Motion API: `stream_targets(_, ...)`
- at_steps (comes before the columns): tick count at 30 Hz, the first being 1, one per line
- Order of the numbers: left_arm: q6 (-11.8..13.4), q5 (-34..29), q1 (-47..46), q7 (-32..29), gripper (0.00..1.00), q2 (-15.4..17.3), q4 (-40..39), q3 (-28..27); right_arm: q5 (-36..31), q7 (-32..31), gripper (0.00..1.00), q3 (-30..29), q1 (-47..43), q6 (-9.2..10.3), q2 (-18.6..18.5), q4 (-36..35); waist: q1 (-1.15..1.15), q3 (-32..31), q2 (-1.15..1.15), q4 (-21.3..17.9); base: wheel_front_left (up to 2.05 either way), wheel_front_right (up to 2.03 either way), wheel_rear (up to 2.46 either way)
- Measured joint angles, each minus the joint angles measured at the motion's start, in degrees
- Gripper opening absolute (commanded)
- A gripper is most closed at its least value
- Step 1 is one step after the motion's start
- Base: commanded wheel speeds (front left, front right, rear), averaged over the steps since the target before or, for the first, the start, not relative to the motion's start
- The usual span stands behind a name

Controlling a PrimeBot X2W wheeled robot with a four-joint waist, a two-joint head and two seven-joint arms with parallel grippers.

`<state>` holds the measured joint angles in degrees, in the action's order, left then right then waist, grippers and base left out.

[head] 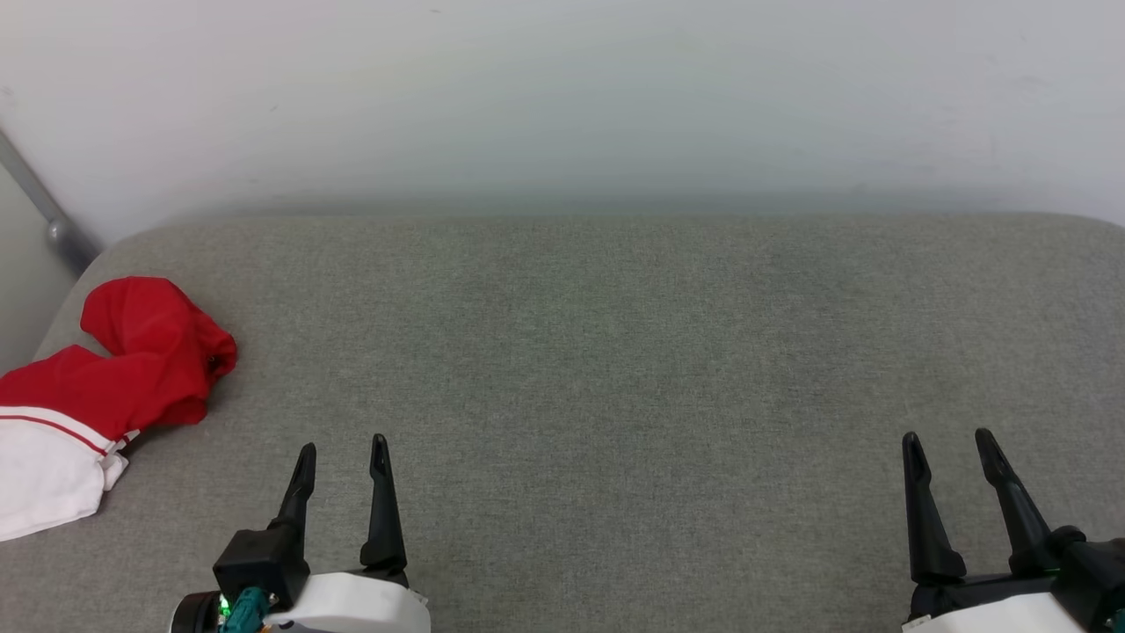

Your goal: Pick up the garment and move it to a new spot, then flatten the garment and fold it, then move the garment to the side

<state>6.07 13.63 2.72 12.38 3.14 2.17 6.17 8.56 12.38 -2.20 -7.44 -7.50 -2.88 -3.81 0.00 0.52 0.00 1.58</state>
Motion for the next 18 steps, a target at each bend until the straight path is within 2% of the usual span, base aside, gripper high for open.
stream_targets(18,-0.5,-5.9,1.0,1.9,1.0,-0.2,0.6,0.0,-5.5,2.0,1.0,0.4,-1.7,0.0,0.0,-0.9,0.0,-0.3,0.0,0.5,0.0,0.0,0.0)
